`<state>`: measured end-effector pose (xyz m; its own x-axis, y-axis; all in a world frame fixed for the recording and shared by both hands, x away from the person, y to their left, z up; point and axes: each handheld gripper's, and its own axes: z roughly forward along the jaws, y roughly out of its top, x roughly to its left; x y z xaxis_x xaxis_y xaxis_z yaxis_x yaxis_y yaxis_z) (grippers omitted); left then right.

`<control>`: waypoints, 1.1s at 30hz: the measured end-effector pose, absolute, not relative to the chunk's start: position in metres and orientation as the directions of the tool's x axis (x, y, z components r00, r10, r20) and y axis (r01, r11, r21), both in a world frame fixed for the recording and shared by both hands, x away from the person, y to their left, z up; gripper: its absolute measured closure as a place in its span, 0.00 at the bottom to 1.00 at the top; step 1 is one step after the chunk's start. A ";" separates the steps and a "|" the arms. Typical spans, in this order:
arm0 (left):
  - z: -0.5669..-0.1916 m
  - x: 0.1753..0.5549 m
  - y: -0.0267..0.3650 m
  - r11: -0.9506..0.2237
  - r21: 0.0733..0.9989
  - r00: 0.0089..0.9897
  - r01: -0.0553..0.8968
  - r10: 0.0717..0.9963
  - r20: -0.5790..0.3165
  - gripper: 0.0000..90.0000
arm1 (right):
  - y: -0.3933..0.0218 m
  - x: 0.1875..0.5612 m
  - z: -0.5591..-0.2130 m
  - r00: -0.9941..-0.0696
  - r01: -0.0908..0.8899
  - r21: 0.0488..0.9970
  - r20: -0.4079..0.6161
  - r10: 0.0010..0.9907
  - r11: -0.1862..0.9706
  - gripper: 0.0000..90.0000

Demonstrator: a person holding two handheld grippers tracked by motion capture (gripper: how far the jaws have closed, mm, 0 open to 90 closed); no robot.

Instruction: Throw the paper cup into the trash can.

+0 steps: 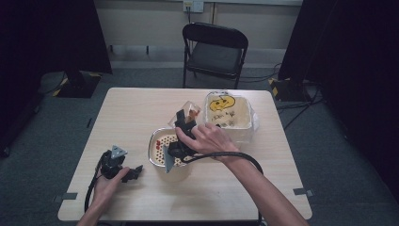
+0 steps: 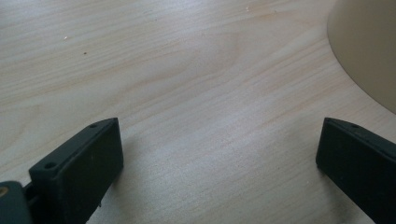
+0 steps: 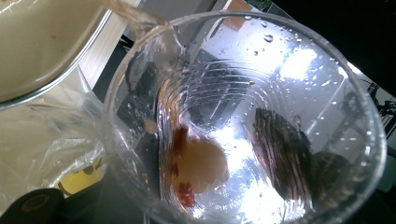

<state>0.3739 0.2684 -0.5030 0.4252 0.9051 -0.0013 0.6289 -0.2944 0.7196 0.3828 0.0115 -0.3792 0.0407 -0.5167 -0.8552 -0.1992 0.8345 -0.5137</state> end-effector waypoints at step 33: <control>-0.503 0.374 0.269 -0.299 0.717 0.428 0.629 0.904 0.002 0.00 | 0.008 0.377 -0.364 0.074 -0.205 -0.477 -0.878 -0.473 0.854 0.57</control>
<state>0.3740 0.2687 -0.5029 0.4279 0.9038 0.0019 0.6293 -0.2994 0.7171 0.3770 0.0079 -0.3637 0.0742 -0.4729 -0.8780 -0.2047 0.8544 -0.4775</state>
